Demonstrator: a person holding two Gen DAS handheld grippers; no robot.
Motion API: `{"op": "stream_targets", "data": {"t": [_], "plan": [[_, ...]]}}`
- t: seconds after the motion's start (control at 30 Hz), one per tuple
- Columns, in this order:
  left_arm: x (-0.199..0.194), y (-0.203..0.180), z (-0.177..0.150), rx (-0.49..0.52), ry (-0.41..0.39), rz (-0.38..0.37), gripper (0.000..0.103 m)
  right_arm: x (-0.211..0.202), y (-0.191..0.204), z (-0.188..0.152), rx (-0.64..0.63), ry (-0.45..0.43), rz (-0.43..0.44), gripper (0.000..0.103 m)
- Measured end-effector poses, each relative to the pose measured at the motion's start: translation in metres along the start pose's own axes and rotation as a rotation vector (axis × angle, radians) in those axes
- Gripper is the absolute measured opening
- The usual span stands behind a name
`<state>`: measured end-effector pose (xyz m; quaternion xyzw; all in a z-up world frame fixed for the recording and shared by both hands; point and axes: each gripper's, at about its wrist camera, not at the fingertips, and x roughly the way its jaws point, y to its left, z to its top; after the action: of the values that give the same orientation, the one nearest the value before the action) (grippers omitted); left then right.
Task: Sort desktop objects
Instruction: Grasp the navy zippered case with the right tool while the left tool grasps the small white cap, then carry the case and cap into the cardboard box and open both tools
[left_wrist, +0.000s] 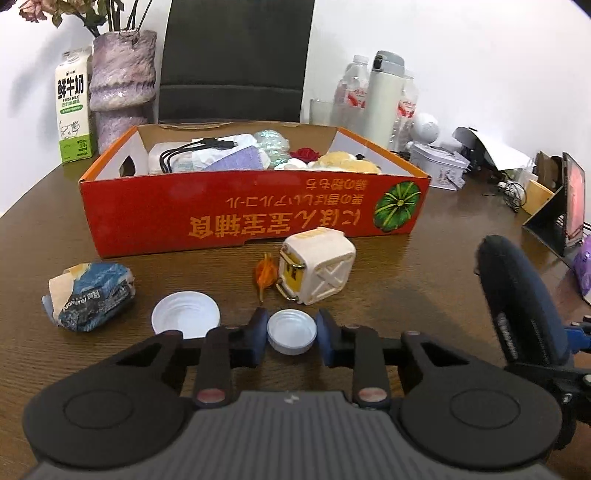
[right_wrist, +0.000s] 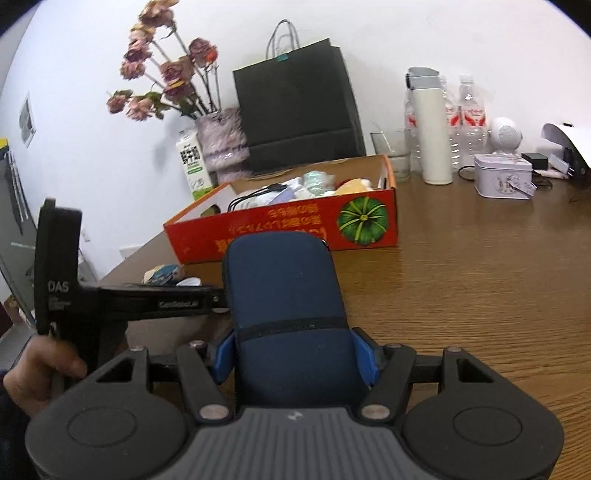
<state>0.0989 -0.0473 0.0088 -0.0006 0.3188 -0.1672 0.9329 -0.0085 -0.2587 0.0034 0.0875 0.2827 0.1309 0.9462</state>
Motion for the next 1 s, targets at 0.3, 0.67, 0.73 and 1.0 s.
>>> {"op": "stream_targets", "data": {"t": [0.3, 0.67, 0.73, 1.0], "plan": [[-0.062, -0.001, -0.036, -0.150, -0.020, -0.131, 0.029, -0.021, 0.019, -0.017, -0.004, 0.016, -0.050, 0.063], [-0.151, 0.017, -0.061, -0.226, -0.113, -0.068, 0.029, -0.059, 0.063, -0.031, -0.019, 0.005, -0.001, 0.063], [-0.163, 0.017, -0.061, -0.219, -0.137, -0.065, 0.029, -0.067, 0.071, -0.029, -0.035, -0.015, 0.007, 0.063], [-0.174, 0.011, -0.064, -0.182, -0.160, -0.043, 0.029, -0.070, 0.085, -0.029, -0.056, -0.012, -0.038, 0.063]]}}
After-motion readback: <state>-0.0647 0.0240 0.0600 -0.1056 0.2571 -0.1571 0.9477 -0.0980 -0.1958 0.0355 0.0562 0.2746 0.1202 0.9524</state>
